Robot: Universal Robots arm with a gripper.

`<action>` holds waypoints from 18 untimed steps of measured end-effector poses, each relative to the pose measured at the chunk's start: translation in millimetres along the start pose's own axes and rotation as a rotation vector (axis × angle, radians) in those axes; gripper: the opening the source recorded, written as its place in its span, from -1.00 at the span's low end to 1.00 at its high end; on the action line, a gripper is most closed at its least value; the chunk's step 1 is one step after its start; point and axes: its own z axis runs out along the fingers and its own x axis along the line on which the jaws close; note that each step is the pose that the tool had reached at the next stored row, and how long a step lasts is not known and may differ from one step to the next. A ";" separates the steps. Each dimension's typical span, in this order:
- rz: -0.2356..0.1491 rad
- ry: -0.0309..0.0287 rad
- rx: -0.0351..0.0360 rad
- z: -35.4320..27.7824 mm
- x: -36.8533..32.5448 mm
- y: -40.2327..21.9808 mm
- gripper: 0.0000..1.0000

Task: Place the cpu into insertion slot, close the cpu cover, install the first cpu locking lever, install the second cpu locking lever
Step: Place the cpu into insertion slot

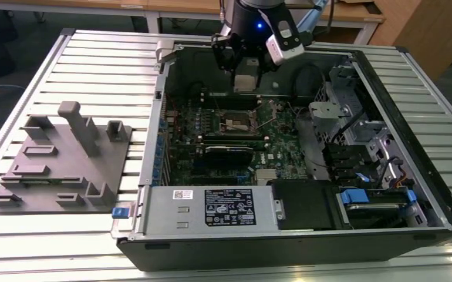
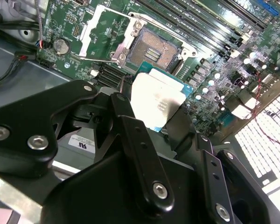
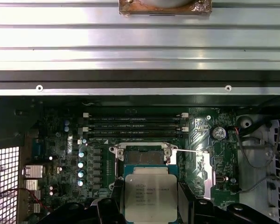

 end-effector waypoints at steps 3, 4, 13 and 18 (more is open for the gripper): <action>0.000 0.0001 0.0001 4.8 0.1 -0.4 0.08; 0.000 0.0000 0.0002 6.4 0.1 -0.6 0.08; 0.000 0.0000 0.0024 21.3 0.8 -1.9 0.08; 0.000 0.0000 0.0036 31.4 1.3 -2.9 0.08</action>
